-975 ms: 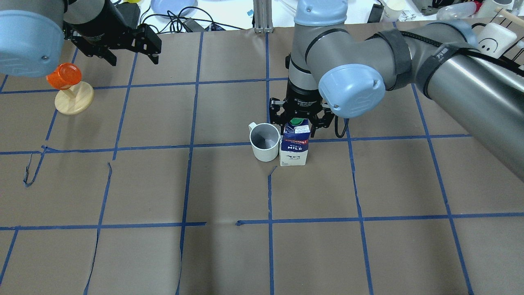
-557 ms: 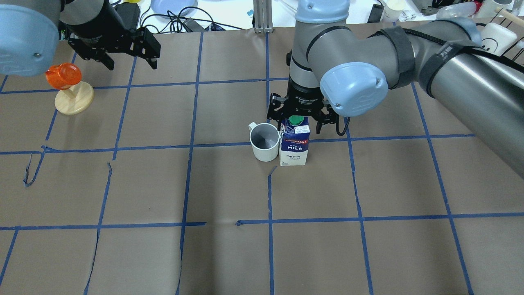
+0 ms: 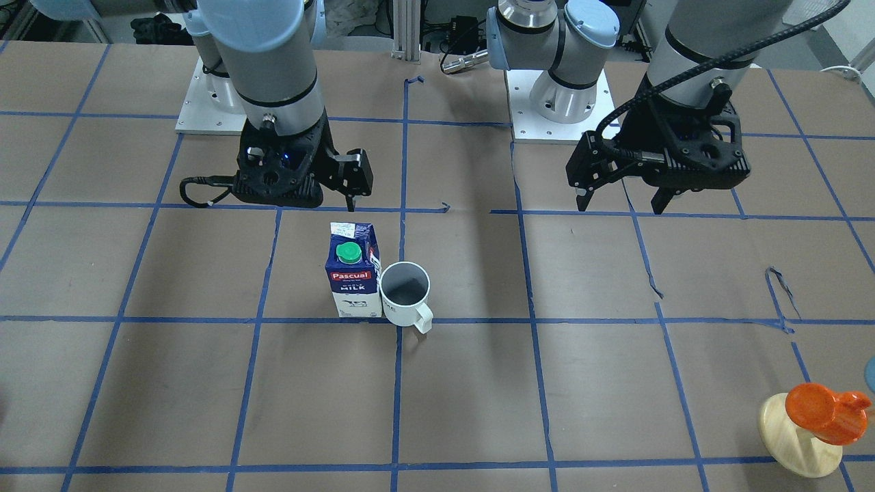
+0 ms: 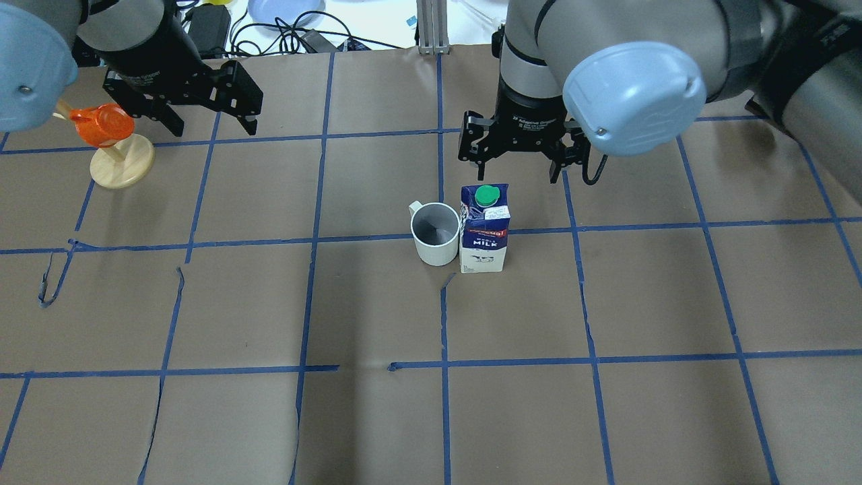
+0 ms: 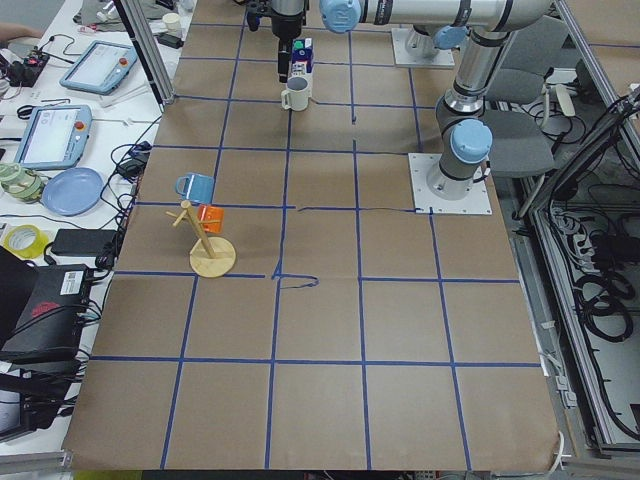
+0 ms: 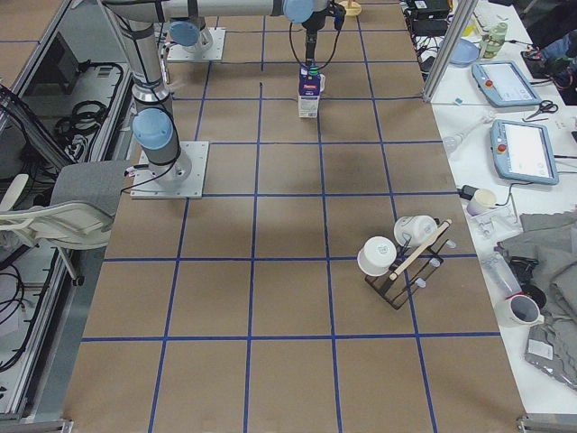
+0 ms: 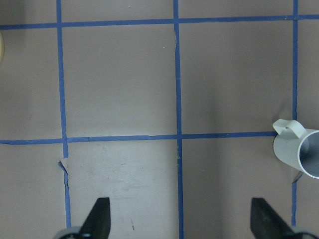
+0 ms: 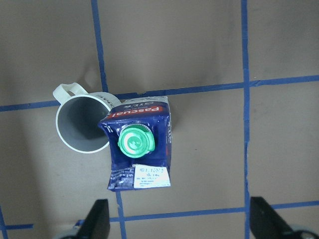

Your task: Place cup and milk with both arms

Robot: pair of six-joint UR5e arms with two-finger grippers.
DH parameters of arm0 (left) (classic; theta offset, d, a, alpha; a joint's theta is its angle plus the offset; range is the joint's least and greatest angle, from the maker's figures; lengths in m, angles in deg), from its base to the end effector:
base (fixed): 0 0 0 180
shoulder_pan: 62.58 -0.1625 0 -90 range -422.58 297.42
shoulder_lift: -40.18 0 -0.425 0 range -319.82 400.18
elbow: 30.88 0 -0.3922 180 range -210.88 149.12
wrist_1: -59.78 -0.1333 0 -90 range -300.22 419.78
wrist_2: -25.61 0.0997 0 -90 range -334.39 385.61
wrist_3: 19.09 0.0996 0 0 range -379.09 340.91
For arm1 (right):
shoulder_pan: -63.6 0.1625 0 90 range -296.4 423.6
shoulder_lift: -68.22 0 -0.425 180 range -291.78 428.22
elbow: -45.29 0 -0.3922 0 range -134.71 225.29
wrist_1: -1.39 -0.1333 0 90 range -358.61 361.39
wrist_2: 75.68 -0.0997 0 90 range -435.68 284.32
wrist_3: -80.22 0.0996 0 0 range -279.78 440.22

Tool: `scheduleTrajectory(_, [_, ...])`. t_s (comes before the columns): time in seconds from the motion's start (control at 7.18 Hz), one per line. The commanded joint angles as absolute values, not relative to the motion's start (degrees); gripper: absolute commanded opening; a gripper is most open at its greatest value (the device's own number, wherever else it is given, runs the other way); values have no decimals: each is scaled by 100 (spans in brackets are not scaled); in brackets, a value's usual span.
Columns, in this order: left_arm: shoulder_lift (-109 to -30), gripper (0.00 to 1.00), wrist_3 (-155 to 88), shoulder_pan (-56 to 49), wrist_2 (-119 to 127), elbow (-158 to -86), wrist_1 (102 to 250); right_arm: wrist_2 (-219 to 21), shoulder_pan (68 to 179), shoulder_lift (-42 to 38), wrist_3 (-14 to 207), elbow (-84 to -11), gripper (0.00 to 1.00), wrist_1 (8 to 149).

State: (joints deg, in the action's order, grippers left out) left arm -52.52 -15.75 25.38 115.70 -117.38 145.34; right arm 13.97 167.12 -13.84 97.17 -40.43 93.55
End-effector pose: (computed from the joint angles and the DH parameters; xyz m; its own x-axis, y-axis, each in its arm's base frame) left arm -0.1145 -0.5250 0.5024 -0.9997 0.0223 -0.0069 0.0228 0.9956 -0.0911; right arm 0.2581 -0.5007 0.4562 -0.9982 0.0599 0.0018 0.0599 0.9978 0.0268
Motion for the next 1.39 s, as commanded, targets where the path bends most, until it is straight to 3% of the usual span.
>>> scheduleTrajectory(0.0, [-5237,100,-1575,2531,11578,-11736,14547,1529,16451,-1614,9158,-3751,100,8885])
scheduleTrajectory(0.56, [-5245,100,-1566,2523,11578,-11736,14538,1468,15283,-1738,8005,-3707,100,8893])
scheduleTrajectory(1.25, [-5245,100,-1575,2523,11587,-11745,14538,1494,15298,-1774,8048,-3707,100,8867])
